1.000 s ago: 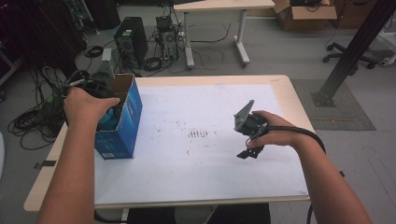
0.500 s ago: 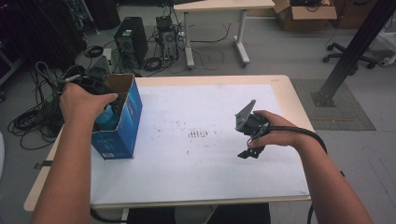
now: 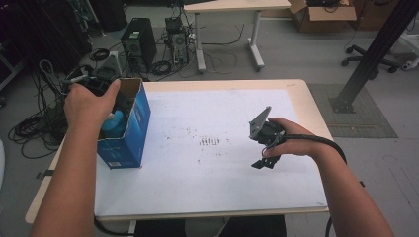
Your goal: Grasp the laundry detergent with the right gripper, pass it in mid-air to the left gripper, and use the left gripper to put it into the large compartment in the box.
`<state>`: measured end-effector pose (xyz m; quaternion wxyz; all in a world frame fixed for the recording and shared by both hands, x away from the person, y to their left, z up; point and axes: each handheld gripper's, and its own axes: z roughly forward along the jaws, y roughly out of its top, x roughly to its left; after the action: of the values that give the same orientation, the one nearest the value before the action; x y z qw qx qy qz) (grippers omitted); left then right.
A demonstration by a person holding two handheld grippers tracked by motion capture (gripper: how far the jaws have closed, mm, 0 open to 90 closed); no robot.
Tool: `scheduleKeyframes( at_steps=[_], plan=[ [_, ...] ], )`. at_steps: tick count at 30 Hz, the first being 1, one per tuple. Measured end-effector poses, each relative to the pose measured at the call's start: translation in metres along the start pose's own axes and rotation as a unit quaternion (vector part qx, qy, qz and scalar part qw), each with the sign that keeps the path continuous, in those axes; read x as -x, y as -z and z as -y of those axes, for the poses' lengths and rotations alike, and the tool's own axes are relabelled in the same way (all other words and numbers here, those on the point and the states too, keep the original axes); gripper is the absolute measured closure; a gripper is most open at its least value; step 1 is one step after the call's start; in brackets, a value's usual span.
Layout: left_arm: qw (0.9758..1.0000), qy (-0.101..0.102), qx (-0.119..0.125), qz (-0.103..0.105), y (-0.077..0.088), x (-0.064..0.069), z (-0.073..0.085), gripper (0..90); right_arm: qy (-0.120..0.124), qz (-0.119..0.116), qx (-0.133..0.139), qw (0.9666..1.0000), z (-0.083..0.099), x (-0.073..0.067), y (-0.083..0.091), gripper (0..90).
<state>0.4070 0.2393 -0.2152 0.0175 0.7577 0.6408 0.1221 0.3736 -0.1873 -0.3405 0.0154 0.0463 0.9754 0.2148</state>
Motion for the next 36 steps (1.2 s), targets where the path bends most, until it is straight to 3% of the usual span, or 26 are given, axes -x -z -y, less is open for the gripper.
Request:
scheduleKeyframes(
  at_steps=[8, 13, 16, 19, 20, 22, 24, 27, 28, 29, 31, 33, 36],
  plan=[
    [0.9998, -0.013, -0.012, -0.002, 0.012, 0.006, -0.003, 4.9, -0.002, 0.005, 0.001, 1.0, 0.002, 0.0, 0.003, 3.2],
    [0.9985, -0.053, -0.002, 0.007, 0.026, 0.016, -0.005, 4.8, -0.001, 0.005, 0.003, 1.0, 0.002, -0.001, 0.004, 3.2],
    [0.9953, -0.095, 0.006, 0.019, 0.036, 0.025, -0.006, 4.9, -0.001, 0.006, 0.002, 1.0, 0.003, -0.001, 0.006, 3.2],
    [0.9884, -0.148, 0.0, 0.035, 0.044, 0.037, -0.008, 5.2, -0.001, 0.007, 0.003, 1.0, 0.004, -0.001, 0.008, 3.3],
    [0.9872, -0.155, 0.002, 0.037, 0.045, 0.04, -0.008, 5.2, -0.001, 0.008, 0.002, 1.0, 0.004, 0.0, 0.008, 3.2],
    [0.9814, -0.187, 0.007, 0.044, 0.05, 0.048, -0.009, 5.2, -0.002, 0.008, 0.002, 1.0, 0.004, 0.0, 0.009, 3.1],
    [0.9773, -0.205, 0.013, 0.052, 0.053, 0.055, -0.01, 5.4, -0.002, 0.007, 0.0, 1.0, 0.004, -0.001, 0.008, 3.2],
    [0.9679, -0.242, 0.017, 0.066, 0.057, 0.067, -0.011, 5.3, -0.002, 0.006, -0.001, 1.0, 0.002, -0.001, 0.008, 3.2],
    [0.964, -0.256, 0.016, 0.069, 0.058, 0.07, -0.011, 5.2, 0.0, 0.005, 0.0, 1.0, 0.002, 0.0, 0.008, 3.3],
    [0.9583, -0.277, 0.008, 0.07, 0.058, 0.075, -0.012, 5.2, 0.0, 0.005, -0.002, 1.0, 0.001, 0.0, 0.008, 3.2],
    [0.9516, -0.298, -0.005, 0.074, 0.057, 0.081, -0.012, 5.2, 0.0, 0.004, -0.003, 1.0, 0.0, -0.001, 0.008, 3.3],
    [0.9429, -0.324, -0.008, 0.076, 0.056, 0.087, -0.012, 5.4, 0.002, 0.004, -0.005, 1.0, -0.001, -0.001, 0.008, 3.1],
    [0.9274, -0.364, -0.003, 0.087, 0.056, 0.095, -0.01, 5.4, 0.002, 0.002, -0.011, 0.9999, -0.003, -0.002, 0.007, 3.3]
  ],
)
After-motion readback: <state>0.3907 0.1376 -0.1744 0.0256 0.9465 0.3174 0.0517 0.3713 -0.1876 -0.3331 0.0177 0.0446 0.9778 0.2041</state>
